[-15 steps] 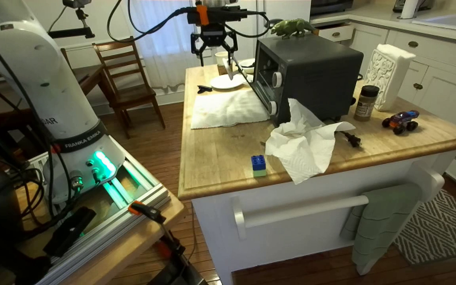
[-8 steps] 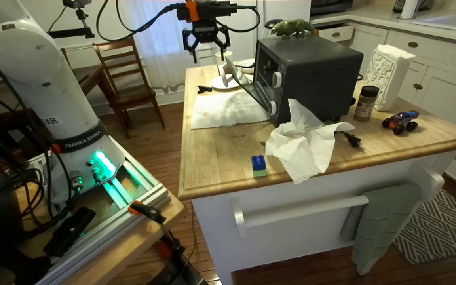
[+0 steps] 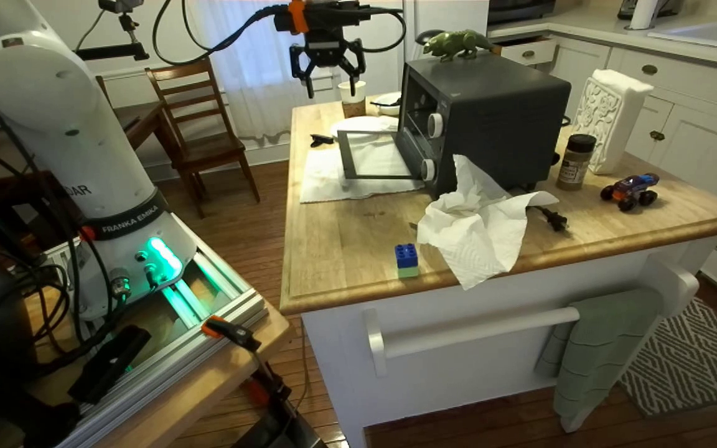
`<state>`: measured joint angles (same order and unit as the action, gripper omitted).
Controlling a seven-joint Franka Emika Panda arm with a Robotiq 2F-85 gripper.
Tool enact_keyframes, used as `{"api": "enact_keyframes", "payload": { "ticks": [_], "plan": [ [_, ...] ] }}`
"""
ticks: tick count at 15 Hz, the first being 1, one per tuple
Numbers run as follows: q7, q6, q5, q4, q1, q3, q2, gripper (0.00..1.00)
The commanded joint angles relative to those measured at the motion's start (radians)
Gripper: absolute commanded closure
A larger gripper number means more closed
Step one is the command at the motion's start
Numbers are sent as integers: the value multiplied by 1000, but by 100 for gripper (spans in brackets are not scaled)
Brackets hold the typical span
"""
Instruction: Pull down the mini oven door
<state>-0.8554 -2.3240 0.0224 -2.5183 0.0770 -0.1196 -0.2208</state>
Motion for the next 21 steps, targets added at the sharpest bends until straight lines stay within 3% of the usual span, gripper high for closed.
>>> {"api": "enact_keyframes", "payload": {
  "ticks": [1,9,19,21],
  "plan": [
    [156,17,-40,-7,15,-4,-15,0],
    [546,34,-132,24,81,-28,-67,0],
    [746,67,-87,33,83,-30,-221,0],
    [764,121,-93,44,84,-24,-235,0]
  ]
}}
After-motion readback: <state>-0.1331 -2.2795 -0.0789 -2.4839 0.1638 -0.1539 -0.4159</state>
